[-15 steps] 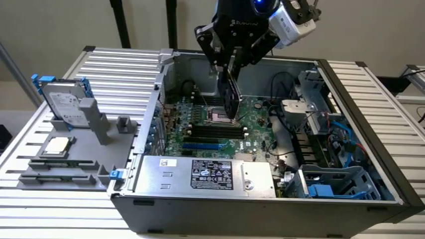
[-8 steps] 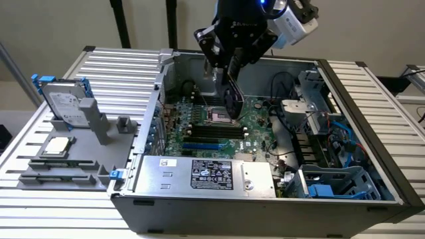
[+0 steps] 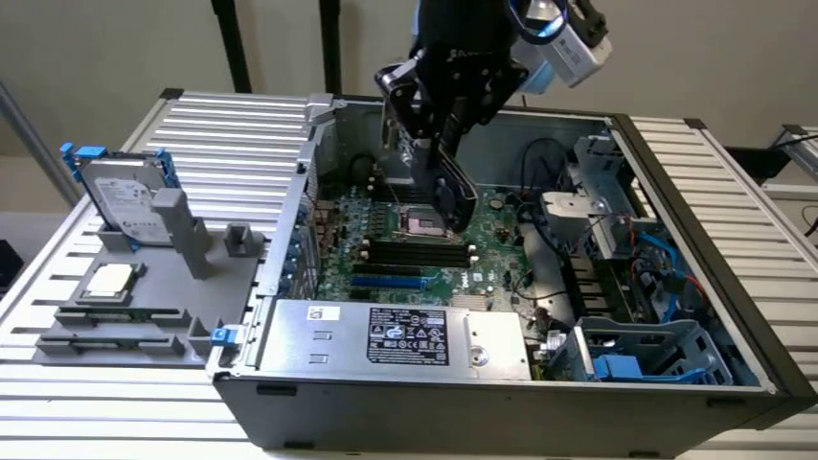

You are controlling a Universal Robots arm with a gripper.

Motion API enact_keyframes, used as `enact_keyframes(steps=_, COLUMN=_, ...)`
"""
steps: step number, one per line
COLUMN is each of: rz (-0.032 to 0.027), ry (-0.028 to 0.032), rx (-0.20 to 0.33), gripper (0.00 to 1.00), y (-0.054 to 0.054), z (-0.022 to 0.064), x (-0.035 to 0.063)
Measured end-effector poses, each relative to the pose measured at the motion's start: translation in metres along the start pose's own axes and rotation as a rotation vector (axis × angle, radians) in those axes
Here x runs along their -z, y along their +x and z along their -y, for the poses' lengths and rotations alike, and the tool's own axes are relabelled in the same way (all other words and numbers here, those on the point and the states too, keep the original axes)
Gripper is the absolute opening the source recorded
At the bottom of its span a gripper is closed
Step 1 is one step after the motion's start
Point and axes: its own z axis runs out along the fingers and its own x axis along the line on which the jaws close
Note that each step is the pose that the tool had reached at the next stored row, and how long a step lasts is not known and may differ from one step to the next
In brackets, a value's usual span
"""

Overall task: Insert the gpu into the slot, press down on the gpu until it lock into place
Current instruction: 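Insert the gpu into the slot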

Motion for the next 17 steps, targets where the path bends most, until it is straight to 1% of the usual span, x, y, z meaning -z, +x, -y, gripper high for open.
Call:
enact_keyframes(steps=6, rz=-0.0045, ry=0.0054, rx=0.108, gripper=0.26, y=0.0, z=0.0003, x=-0.0043)
enact_keyframes(steps=17, rz=-0.0146, ry=0.0142, rx=0.309, gripper=0.26, y=0.0, z=0.0009, x=-0.0121)
